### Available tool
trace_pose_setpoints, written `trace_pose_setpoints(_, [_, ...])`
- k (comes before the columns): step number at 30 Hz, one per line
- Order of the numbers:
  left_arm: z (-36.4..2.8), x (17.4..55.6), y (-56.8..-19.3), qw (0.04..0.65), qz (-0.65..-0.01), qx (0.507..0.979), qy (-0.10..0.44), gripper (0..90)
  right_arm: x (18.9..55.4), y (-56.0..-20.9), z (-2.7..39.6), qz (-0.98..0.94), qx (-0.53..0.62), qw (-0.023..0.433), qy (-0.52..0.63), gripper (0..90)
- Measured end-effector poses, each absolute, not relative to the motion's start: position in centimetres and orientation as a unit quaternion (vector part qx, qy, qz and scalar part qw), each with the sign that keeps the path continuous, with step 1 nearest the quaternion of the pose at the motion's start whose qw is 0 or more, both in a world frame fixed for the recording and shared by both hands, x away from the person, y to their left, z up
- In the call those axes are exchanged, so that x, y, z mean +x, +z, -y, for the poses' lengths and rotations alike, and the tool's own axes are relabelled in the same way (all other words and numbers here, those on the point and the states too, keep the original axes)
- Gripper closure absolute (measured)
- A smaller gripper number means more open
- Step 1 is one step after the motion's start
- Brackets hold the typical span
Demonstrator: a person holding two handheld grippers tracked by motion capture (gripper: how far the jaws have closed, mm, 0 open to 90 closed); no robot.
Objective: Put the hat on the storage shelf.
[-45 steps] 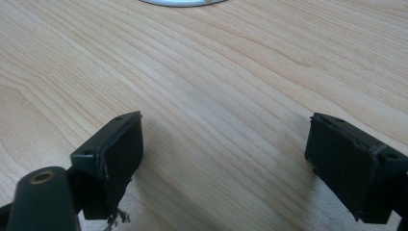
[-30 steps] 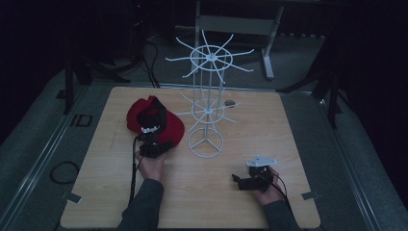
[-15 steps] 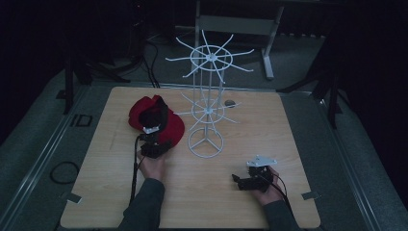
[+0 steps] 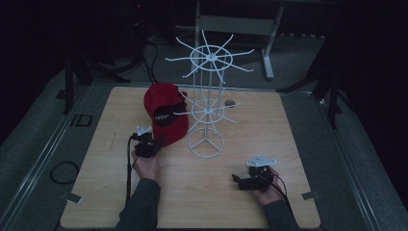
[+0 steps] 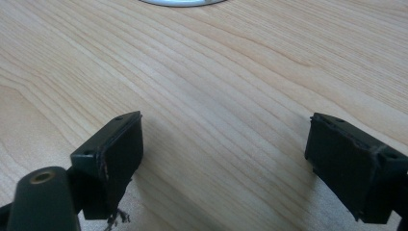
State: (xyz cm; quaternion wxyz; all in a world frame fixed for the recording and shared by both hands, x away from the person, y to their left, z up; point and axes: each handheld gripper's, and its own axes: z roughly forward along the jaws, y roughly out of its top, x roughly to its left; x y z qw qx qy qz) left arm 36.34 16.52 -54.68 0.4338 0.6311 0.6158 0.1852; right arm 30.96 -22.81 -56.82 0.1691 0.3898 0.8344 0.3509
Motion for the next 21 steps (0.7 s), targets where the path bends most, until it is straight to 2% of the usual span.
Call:
trace_pose_setpoints(9, [-16.6,36.1,-54.8,0.450,-0.612,0.625,0.180,86.2,31.0,-56.8,22.8,-0.835,0.389,0.169,0.351,13.1])
trace_pose_setpoints(21, [-17.1,35.3,-52.6,0.479,-0.591,0.612,0.213,86.2,31.0,-56.8,22.8,-0.835,0.390,0.169,0.351,13.1])
